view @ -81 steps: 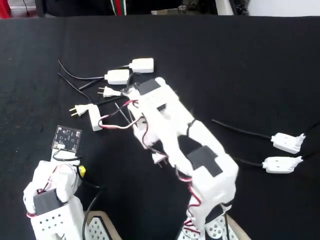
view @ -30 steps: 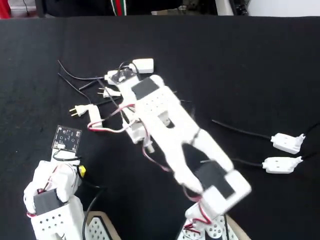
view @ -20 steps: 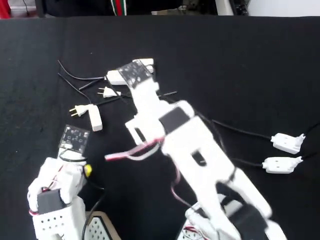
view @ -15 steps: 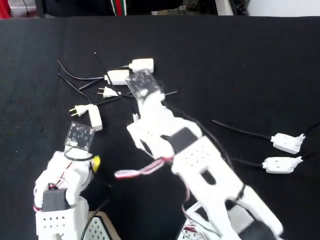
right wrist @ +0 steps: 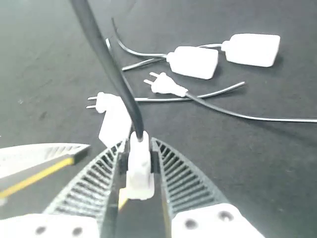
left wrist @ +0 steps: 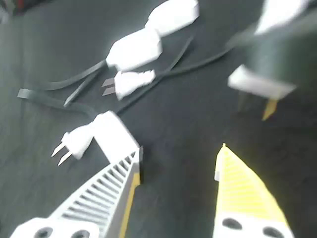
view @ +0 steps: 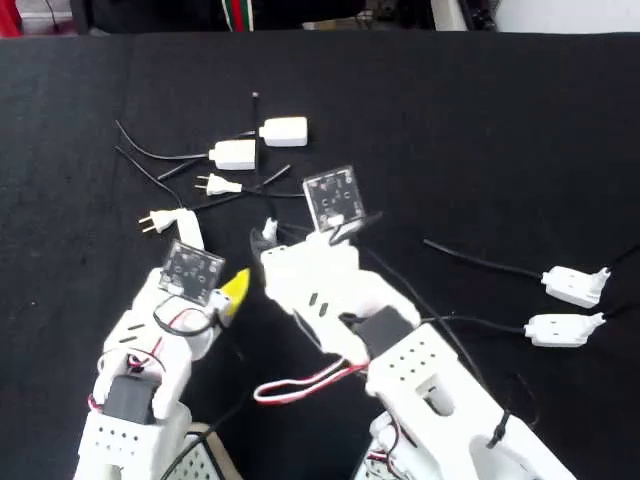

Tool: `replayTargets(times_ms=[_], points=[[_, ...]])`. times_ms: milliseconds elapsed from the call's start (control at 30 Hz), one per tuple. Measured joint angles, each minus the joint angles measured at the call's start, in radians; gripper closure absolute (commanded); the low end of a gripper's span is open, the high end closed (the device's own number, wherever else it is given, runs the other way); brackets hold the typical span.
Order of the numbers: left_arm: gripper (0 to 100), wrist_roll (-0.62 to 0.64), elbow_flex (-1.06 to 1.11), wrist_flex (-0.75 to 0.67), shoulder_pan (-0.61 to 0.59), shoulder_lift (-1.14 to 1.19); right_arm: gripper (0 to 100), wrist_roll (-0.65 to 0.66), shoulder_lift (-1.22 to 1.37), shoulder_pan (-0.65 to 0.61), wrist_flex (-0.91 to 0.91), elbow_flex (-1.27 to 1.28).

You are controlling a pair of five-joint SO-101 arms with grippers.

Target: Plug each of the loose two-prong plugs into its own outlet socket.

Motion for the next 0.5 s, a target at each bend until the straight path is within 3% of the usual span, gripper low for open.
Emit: replayTargets(times_ms=[500], points=[[75, 0.000, 0.000, -0.034, 0.086, 0.000, 98.7, -0.002, -0.187, -0.005, -0.009, 0.127]])
